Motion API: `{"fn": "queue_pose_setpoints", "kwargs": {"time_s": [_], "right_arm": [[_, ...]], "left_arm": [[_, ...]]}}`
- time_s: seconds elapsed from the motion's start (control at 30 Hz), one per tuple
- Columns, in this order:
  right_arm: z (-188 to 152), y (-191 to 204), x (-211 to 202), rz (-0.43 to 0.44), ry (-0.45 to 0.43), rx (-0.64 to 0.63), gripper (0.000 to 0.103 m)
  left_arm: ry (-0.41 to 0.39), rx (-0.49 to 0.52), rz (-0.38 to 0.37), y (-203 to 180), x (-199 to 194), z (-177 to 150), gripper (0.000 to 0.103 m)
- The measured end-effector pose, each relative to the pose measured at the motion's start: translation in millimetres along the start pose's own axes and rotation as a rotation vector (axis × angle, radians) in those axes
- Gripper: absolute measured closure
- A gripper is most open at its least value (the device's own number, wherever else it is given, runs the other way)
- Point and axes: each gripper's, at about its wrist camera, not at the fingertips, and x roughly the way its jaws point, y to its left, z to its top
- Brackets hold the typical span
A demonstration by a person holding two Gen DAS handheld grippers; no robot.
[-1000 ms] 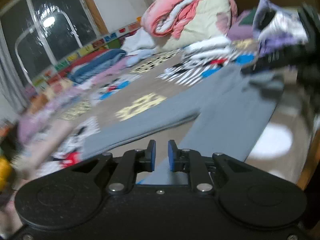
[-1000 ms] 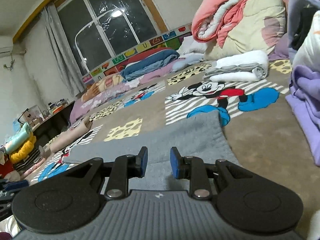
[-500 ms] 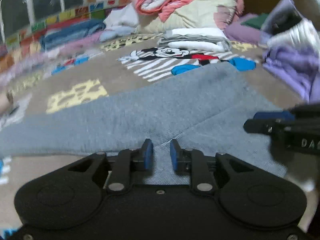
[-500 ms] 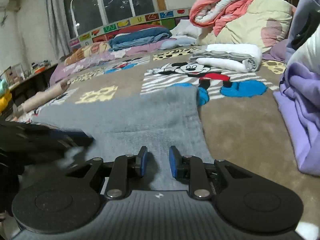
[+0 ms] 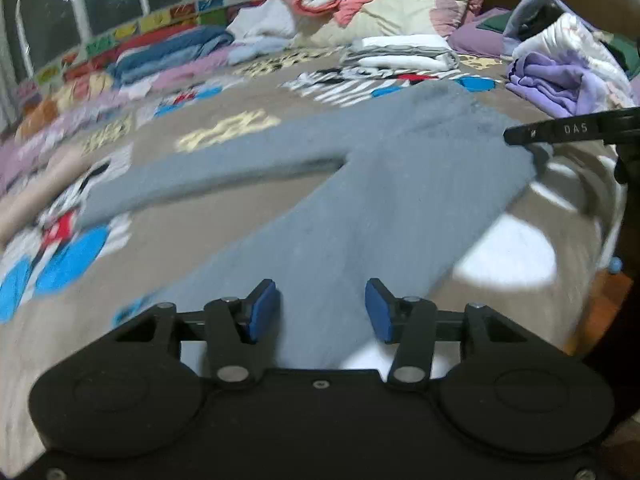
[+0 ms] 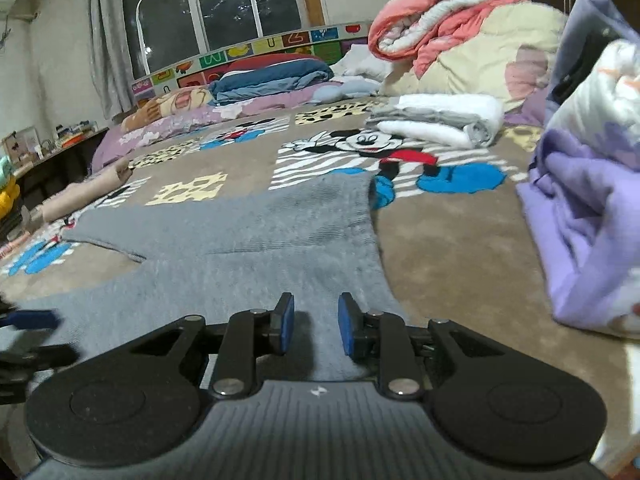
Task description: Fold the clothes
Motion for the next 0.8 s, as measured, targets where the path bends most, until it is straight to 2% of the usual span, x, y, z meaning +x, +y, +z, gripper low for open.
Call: {"fn": "queue_pose_setpoints", "kwargs": {"time_s": [0.13,0.27,0.43,0.57,0.8], "right_arm": [[0.7,5.9,-18.9,-0.024,-0.048,-0.064,0.065],[8.8,20.6,-36.8,-0.035,-0.098,-0.199,0.064],[23.5,45.8,-60.6,-0.060,-0.146,-0.449,0.064],[20.4,58.6,-69.9,-0.058,-0.077,-0.672,0.063],[-7.8,79.3,-68.3,-0.077,0.089,-1.032,0.061]], "left_arm": [[0.052,0.049,0.052,14.8,-31.0,-17.2,0.052],[0.046,0.175,0.144,19.2,-58.7,-26.3,0.052],[0.064,0.453,0.290,11.7,-70.4,-46.3,0.052],[0.084,0.587,0.359,11.1,-68.3,-65.4,0.052],[0.100,0.646,0.379,17.5,-61.6,-82.7,0.052]]}}
